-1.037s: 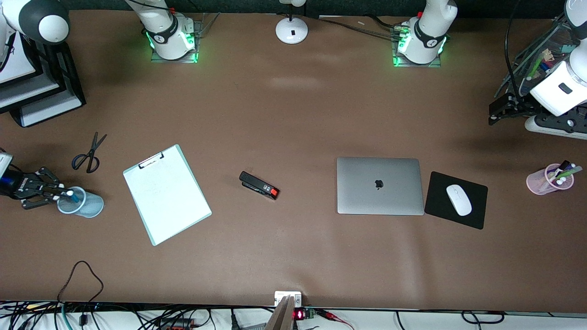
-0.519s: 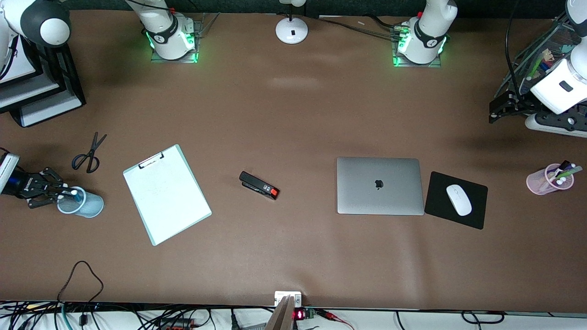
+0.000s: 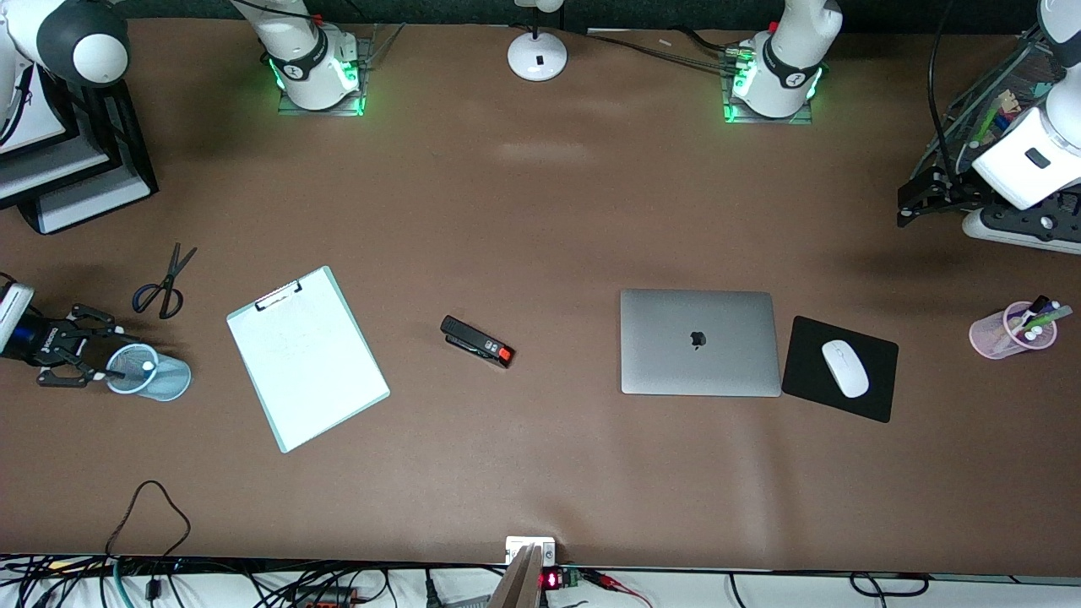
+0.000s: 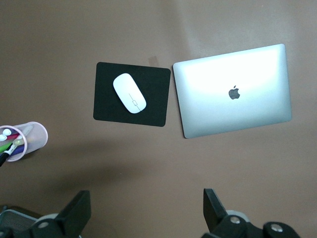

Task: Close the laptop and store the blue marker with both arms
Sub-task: 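Open the right gripper and lift it away from the cup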

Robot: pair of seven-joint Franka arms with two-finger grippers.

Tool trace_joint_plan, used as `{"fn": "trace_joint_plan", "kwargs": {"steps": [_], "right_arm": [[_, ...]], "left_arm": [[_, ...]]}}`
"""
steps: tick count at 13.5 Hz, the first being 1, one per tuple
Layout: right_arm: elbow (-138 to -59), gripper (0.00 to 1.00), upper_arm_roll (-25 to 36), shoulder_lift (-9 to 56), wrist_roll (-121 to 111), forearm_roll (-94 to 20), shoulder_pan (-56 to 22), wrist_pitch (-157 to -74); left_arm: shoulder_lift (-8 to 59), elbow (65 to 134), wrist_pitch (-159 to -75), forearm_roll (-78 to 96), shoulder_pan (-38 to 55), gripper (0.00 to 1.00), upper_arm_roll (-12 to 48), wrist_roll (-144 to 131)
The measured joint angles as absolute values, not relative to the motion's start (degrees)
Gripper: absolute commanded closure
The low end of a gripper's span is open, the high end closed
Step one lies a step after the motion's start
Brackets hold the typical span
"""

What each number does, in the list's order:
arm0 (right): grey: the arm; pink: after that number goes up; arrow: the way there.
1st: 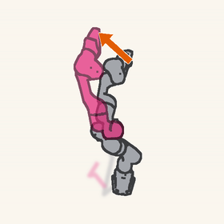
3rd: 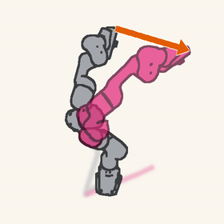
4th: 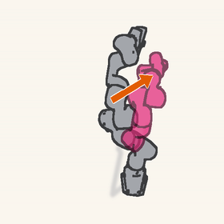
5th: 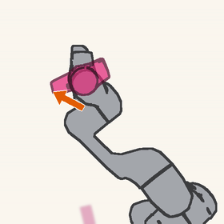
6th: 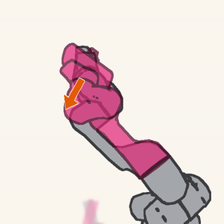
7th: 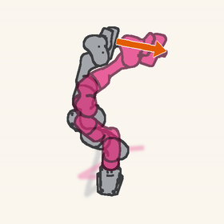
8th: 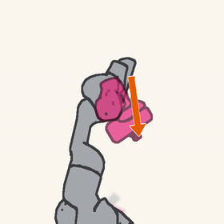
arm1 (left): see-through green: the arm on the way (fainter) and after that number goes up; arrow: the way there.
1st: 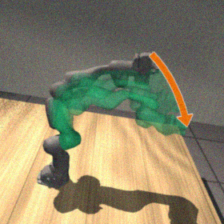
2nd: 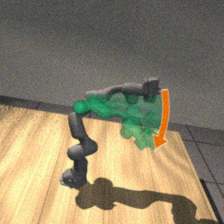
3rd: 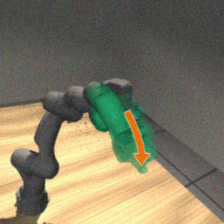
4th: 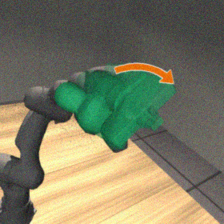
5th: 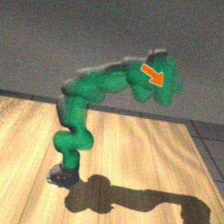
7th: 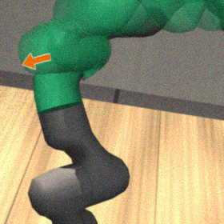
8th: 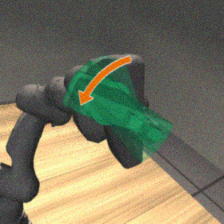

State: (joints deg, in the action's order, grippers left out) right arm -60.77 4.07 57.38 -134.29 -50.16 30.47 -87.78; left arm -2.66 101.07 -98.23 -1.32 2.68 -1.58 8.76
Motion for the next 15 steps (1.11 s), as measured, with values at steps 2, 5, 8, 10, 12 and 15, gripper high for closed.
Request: {"fn": "trace_joint_plan", "kwargs": {"steps": [2,5,8,10,12,15], "right_arm": [[-59.8,0.00,4.0,55.8,-129.0,-47.8,30.4,-86.5],[-59.7,0.00,3.7,49.1,-119.2,-43.1,29.8,-84.7],[-62.3,0.00,3.6,41.5,-109.4,-38.1,27.8,-84.0],[-64.1,0.00,3.6,37.9,-104.6,-36.1,26.3,-84.0],[-65.0,0.00,3.5,35.2,-98.4,-33.4,24.5,-84.1],[-67.8,0.00,3.3,30.7,-85.1,-30.5,20.5,-84.1]], "left_arm": [[-2.6,100.5,-98.2,-1.3,2.8,0.00,-1.5,8.8],[-1.9,99.3,-98.3,-1.3,2.7,0.00,-1.8,8.8],[-0.3,98.0,-98.3,-1.3,2.2,0.00,-2.3,8.8],[0.2,97.6,-98.3,-1.3,2.1,0.00,-2.3,8.8],[0.3,97.5,-98.3,-1.3,2.1,0.00,-2.3,8.8],[0.3,97.4,-98.3,-1.3,2.1,0.00,-2.1,8.8]]}}
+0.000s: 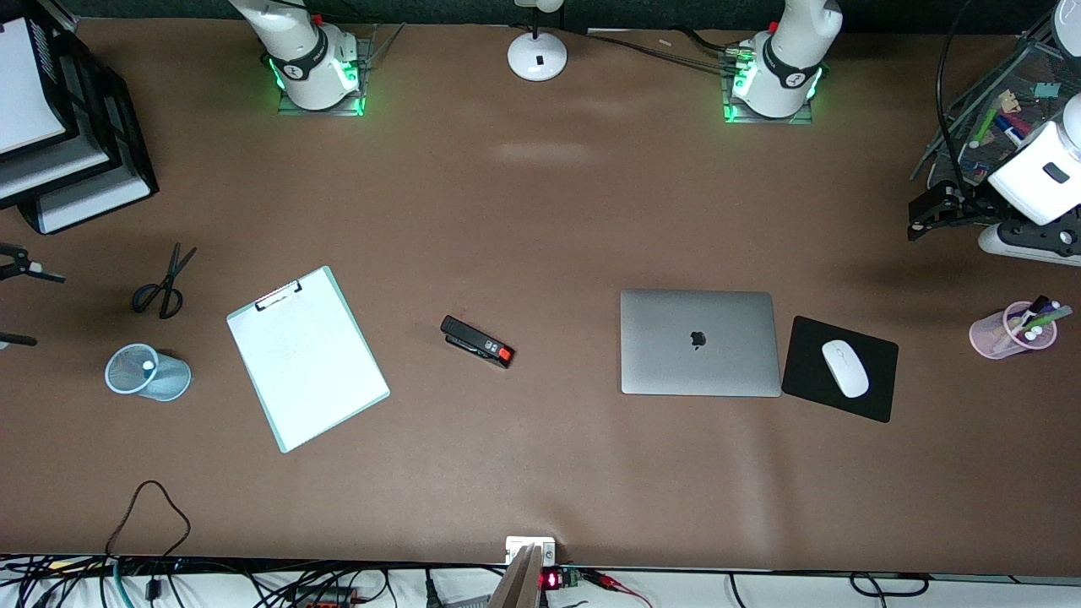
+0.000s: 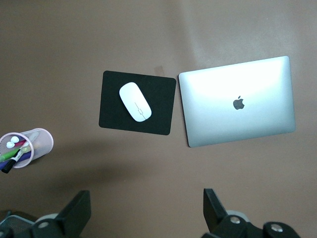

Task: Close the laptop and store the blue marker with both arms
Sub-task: 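Open the right gripper and lift it away from the cup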

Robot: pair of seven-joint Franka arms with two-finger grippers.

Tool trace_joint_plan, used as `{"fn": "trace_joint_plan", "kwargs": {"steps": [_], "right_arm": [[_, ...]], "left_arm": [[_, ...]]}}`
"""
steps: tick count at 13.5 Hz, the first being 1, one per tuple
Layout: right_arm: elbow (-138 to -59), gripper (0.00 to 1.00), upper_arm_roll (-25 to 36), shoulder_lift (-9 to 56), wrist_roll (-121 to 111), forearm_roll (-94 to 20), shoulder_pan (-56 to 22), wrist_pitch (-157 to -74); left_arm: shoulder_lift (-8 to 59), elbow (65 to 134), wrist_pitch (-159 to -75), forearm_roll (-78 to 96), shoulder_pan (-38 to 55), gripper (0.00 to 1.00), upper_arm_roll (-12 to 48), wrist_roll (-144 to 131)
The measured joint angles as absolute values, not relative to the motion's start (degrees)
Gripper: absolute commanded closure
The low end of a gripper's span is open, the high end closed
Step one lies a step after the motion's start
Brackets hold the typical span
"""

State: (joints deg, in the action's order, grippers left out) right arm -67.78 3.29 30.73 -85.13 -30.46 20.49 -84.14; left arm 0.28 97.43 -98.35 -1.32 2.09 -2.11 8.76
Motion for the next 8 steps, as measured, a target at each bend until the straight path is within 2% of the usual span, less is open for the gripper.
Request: {"fn": "trace_joint_plan", "kwargs": {"steps": [8], "right_arm": [[-75.9,0.00,3.0,21.2,-43.6,-20.6,6.2,-89.4]], "left_arm": [[0.3,97.4,-98.3,-1.3,2.1,0.00,-2.0,8.8]]}}
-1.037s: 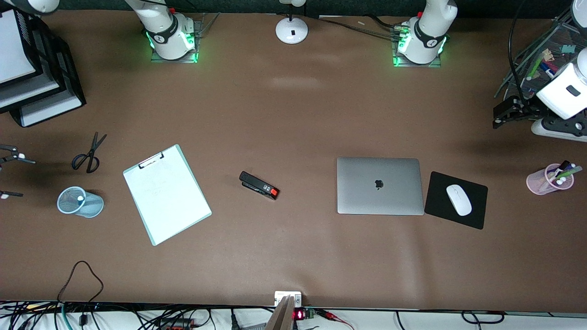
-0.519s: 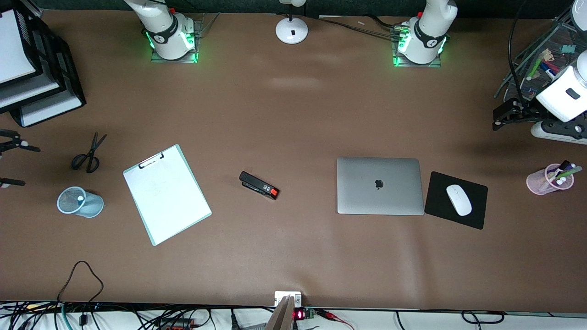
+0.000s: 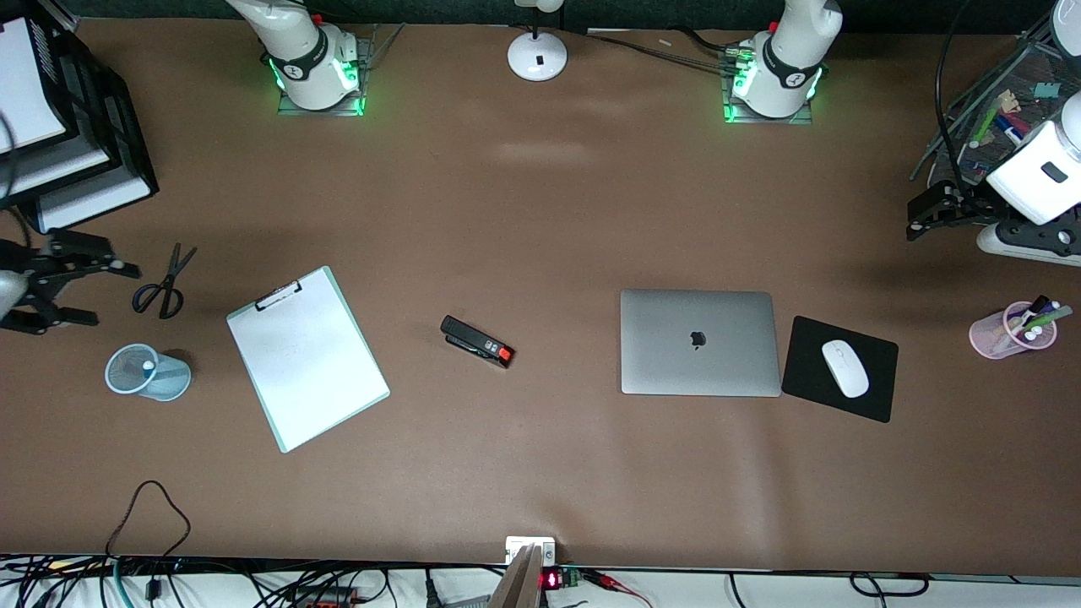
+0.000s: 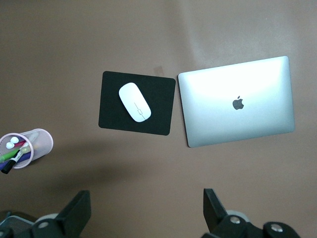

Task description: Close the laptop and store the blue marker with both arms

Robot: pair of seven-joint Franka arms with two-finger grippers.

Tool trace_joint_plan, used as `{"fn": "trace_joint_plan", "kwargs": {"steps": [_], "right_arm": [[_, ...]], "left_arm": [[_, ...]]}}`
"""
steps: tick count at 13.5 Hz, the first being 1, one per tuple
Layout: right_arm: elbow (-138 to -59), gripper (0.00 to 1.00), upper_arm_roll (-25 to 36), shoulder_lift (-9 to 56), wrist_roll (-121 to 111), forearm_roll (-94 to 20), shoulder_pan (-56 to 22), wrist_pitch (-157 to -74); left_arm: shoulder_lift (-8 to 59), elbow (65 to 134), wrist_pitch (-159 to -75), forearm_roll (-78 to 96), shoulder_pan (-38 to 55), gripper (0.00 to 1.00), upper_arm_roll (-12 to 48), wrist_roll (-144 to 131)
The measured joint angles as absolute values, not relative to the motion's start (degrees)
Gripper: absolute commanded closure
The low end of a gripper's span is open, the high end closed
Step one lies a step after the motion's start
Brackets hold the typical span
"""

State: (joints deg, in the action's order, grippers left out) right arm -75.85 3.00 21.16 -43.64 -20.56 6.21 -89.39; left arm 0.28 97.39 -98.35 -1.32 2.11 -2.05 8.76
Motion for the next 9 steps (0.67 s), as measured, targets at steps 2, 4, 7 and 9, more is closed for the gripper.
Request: {"fn": "trace_joint_plan", "kwargs": {"steps": [2,4,7,9], "right_arm": [[-79.1,0.00,3.0,19.0,-35.8,-19.4,3.8,-90.4],[-81.1,0.00,3.0,17.3,-28.1,-17.0,2.1,-90.2],[-82.1,0.00,3.0,15.4,-15.5,-12.3,-0.3,-87.4],[-82.2,0.00,3.0,14.7,-8.8,-9.1,-1.4,-85.0]], "left_arm": [[0.3,97.4,-98.3,-1.3,2.1,0.00,-2.0,8.8],[0.3,97.3,-98.3,-1.3,2.1,0.00,-2.0,8.8],[0.3,97.3,-98.3,-1.3,2.1,0.00,-2.0,8.8],[0.3,97.3,-98.3,-1.3,2.1,0.00,-2.0,8.8]]}}
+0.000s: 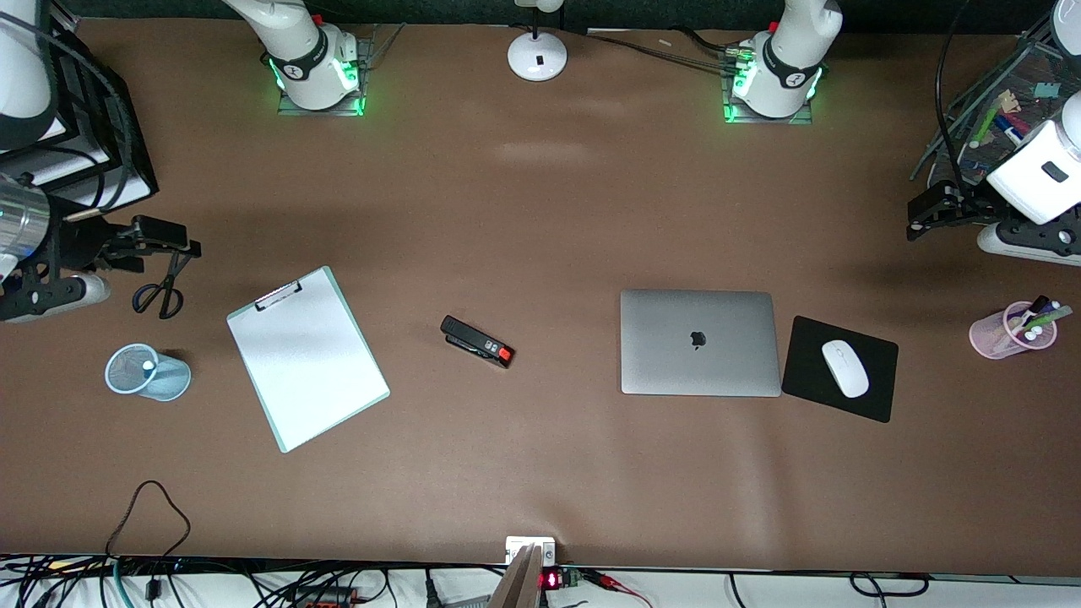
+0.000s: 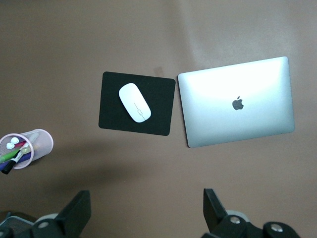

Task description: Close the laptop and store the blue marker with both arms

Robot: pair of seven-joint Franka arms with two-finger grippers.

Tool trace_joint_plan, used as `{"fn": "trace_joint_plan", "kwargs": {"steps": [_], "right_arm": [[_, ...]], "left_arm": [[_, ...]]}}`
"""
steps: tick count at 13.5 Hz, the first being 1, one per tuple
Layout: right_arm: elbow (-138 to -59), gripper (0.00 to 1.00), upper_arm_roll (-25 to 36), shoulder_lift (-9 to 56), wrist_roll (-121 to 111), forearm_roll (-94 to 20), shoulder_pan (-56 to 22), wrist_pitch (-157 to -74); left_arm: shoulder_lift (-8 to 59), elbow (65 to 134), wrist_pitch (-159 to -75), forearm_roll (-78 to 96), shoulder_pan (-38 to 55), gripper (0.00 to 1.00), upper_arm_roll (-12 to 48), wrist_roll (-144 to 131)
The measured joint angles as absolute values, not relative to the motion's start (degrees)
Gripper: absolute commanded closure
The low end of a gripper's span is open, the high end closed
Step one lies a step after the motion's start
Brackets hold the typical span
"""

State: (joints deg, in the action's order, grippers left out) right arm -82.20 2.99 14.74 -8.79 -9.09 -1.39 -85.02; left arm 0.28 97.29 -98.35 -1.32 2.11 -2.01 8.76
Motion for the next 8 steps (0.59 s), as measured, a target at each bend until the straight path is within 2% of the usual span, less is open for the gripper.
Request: {"fn": "trace_joint_plan", "kwargs": {"steps": [4,8], "right_arm": [[-82.3,0.00,3.9,12.3,-6.3,-0.6,-1.6,-83.5],[-82.3,0.00,7.9,8.9,-6.3,0.5,-1.6,-83.4]], "left_arm": [[0.3,97.3,-98.3,-1.3,2.1,0.00,-2.0,8.8],[0.3,97.3,-98.3,-1.3,2.1,0.00,-2.0,8.8]]}}
